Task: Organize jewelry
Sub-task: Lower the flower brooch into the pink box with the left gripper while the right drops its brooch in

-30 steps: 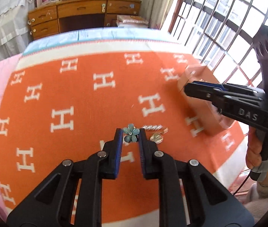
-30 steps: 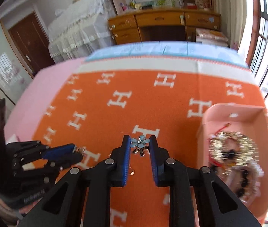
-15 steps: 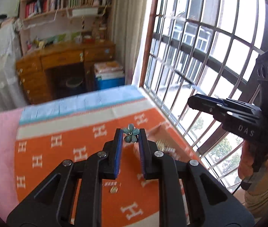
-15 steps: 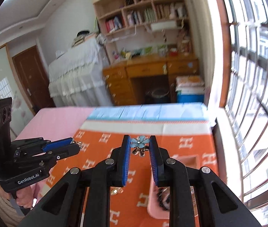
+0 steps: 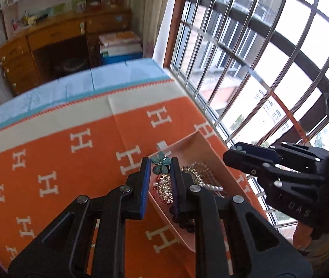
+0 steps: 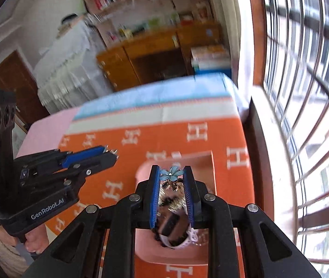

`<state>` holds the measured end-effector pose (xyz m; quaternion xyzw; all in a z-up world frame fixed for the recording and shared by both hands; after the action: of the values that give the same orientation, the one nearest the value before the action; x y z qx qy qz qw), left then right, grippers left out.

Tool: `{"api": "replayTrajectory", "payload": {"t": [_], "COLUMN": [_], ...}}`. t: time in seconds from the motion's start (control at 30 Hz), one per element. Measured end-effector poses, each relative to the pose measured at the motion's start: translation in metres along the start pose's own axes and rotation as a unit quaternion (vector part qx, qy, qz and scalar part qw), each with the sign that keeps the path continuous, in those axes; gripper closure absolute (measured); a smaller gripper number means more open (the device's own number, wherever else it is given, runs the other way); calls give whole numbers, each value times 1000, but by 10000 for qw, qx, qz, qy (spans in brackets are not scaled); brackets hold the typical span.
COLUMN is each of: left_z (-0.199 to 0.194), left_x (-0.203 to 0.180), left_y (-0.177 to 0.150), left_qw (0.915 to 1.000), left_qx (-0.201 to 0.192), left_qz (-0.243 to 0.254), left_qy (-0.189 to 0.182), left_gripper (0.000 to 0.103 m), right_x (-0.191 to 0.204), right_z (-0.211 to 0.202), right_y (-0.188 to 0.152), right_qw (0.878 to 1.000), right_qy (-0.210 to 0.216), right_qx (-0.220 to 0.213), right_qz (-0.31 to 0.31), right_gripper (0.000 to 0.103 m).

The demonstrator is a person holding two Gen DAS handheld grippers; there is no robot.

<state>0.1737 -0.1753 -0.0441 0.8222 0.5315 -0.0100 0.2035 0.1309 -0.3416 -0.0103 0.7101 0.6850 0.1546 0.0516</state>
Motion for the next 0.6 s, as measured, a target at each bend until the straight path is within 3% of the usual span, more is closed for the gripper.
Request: {"api": "replayTrajectory", "payload": {"t": [0.27,0.43,0.6], "left_z": [67,82,70], "left_x": [7,9,4], "left_y": [6,4,0], "left_qw": [9983,9966,9971], "left_qx": [554,821,750], "left_qz": [-35,-11,52], "left_qy": [186,-13,-91], "left_gripper": [88,75,62], "right_x": [-27,-33,-25], "right_z": [60,94,95], "right_y": [-2,10,10], "right_qw": [9982,9981,9988], "right_qy": [-160,-196,-227], "right_qx": [484,467,366], "right_qz": [320,353,248], "right_gripper": [80,68,68]}}
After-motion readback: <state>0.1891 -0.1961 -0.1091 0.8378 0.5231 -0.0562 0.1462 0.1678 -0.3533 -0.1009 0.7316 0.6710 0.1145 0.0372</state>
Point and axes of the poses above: each gripper's, at about its wrist camera, not at the fingertips, and z roughly the way its jaws point, x to its left, y to its top, the point moved 5 cm from there along z, roughly the way its jaws point, and after that the axes turned 15 degrees about x, right-handed, at the moved point
